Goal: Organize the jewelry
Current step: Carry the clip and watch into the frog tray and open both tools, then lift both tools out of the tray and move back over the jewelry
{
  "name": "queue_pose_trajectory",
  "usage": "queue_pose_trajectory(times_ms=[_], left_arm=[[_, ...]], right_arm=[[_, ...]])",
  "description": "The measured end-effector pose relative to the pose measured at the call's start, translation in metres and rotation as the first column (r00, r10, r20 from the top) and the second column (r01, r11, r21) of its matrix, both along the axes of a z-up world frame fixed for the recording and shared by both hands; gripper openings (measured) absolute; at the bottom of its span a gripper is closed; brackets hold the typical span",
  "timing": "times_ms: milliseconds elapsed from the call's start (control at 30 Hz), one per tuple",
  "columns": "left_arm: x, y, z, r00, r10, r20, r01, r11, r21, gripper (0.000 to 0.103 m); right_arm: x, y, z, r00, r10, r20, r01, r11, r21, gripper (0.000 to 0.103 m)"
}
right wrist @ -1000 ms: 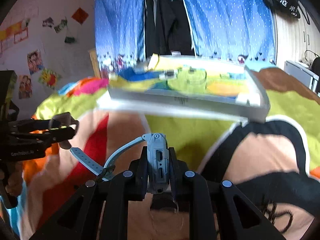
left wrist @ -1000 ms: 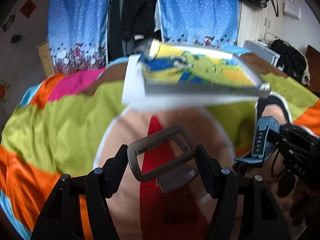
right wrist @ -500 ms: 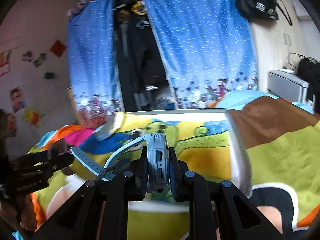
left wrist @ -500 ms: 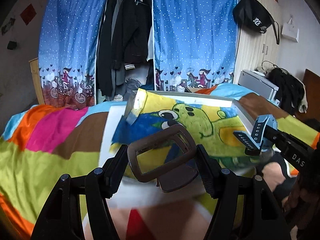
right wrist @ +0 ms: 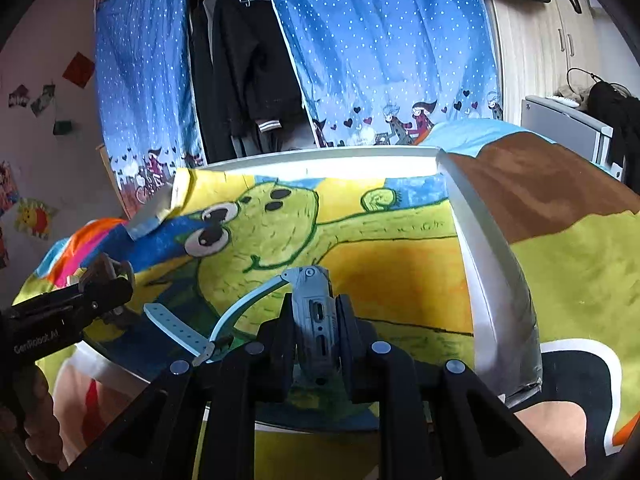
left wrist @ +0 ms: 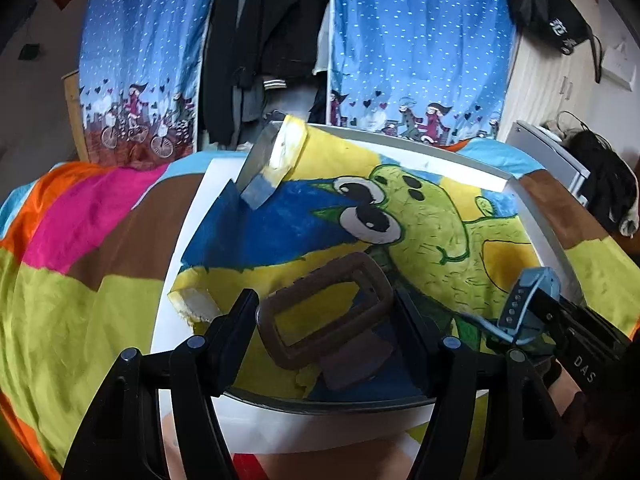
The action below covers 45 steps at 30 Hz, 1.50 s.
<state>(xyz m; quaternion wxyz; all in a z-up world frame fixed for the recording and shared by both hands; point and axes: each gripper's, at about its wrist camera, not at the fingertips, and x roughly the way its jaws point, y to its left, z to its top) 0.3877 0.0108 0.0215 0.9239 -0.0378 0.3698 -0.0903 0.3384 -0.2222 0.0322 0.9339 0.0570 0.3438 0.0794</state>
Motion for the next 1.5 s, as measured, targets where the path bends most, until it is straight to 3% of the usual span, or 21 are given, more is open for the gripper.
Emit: queue_pose_trajectory(times_ms=[167, 300, 333, 500, 600, 700, 867, 1167, 1300, 1500], left_arm=[[-0.001, 0.006, -0.002, 0.999, 0.033, -0.024, -0.034, 0.999, -0.040, 0.063], [-0.010, 0.009, 0.009, 0.999, 0.035, -0.019, -0.037, 0.995, -0.091, 0.076], [-0.013, 0.009, 0.012, 0.999, 0.039, -0.011, -0.040, 0.995, -0.091, 0.077], [-0.036, 0.008, 0.033, 0.999, 0.037, 0.038, -0.033, 0.995, -0.097, 0.081], [-0.052, 0.010, 0.048, 0.997, 0.052, 0.061, -0.045, 0.993, -0.107, 0.082], [-0.074, 0.014, 0.064, 0.993, 0.070, 0.094, -0.060, 0.992, -0.110, 0.096], [-0.122, 0.017, 0.089, 0.980, 0.078, 0.184, -0.060, 0.993, -0.099, 0.098], [-0.222, 0.010, 0.113, 0.956, 0.083, 0.281, -0.050, 0.991, -0.121, 0.098], [-0.267, 0.010, 0.110, 0.950, 0.065, 0.304, -0.035, 0.994, -0.102, 0.098], [-0.309, 0.009, 0.077, 0.969, 0.026, 0.246, -0.015, 0.999, -0.046, 0.099]], right_arm=[[-0.004, -0.003, 0.003, 1.000, -0.004, -0.004, 0.003, 1.000, -0.011, 0.023], [-0.012, -0.009, 0.013, 1.000, -0.012, 0.022, 0.012, 1.000, -0.023, 0.049], [-0.016, -0.011, 0.017, 0.999, -0.014, 0.030, 0.015, 1.000, -0.026, 0.051], [-0.036, -0.017, 0.037, 0.997, -0.013, 0.073, 0.016, 0.999, -0.041, 0.076], [-0.051, -0.020, 0.052, 0.993, -0.016, 0.113, 0.020, 0.999, -0.037, 0.085], [-0.071, -0.022, 0.067, 0.989, -0.013, 0.150, 0.018, 0.999, -0.031, 0.097], [-0.114, -0.026, 0.092, 0.977, 0.001, 0.215, 0.008, 0.999, -0.043, 0.103], [-0.211, -0.037, 0.121, 0.951, 0.016, 0.310, 0.007, 0.997, -0.071, 0.103], [-0.254, -0.040, 0.122, 0.944, 0.024, 0.330, 0.003, 0.997, -0.082, 0.103], [-0.304, -0.049, 0.101, 0.957, 0.033, 0.288, -0.002, 0.994, -0.106, 0.103]])
